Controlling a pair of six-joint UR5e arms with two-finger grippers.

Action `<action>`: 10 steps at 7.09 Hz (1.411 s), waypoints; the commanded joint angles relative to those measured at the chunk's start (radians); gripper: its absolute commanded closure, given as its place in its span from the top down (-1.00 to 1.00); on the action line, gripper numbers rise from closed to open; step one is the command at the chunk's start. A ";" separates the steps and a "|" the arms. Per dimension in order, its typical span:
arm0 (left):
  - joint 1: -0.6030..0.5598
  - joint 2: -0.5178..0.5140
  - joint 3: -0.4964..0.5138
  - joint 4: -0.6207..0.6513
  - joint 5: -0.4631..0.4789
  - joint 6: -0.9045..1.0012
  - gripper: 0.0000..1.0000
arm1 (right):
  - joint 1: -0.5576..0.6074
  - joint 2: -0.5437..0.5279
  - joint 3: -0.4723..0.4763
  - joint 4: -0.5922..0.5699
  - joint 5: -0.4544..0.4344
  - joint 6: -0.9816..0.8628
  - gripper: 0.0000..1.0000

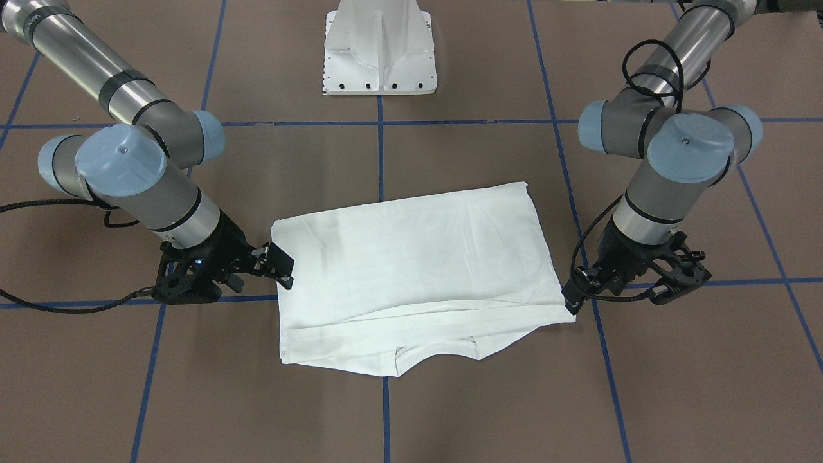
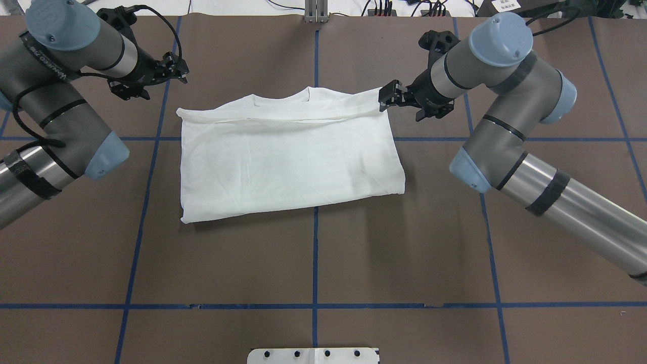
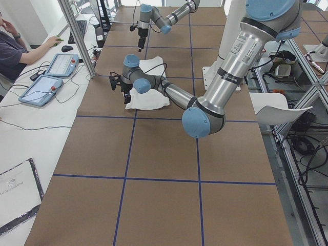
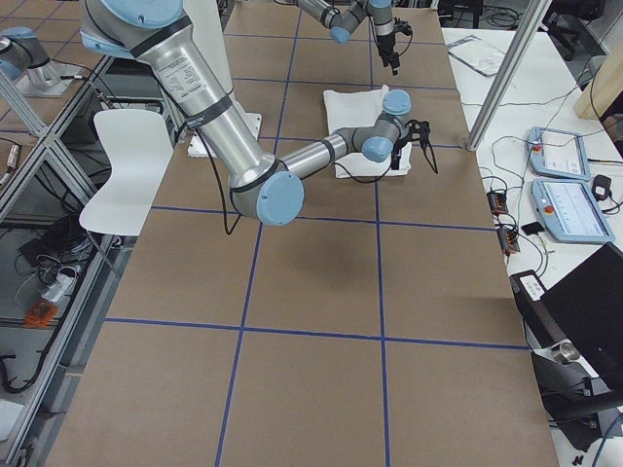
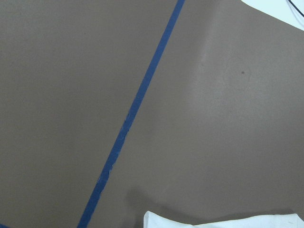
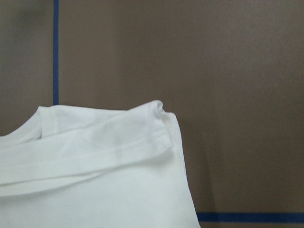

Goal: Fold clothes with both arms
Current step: 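Raise the left gripper away while the right gripper grasps the folded bundle's edge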

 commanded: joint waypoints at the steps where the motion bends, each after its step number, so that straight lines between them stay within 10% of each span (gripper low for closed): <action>1: -0.001 0.031 -0.061 0.001 0.002 -0.008 0.97 | -0.096 -0.067 0.150 -0.177 -0.039 0.009 1.00; 9: -0.001 0.036 -0.089 0.001 0.007 -0.011 0.96 | -0.165 -0.063 0.112 -0.199 -0.107 0.006 0.07; 10: 0.001 0.039 -0.089 0.001 0.009 -0.008 0.95 | -0.162 -0.063 0.116 -0.201 -0.104 0.000 -0.94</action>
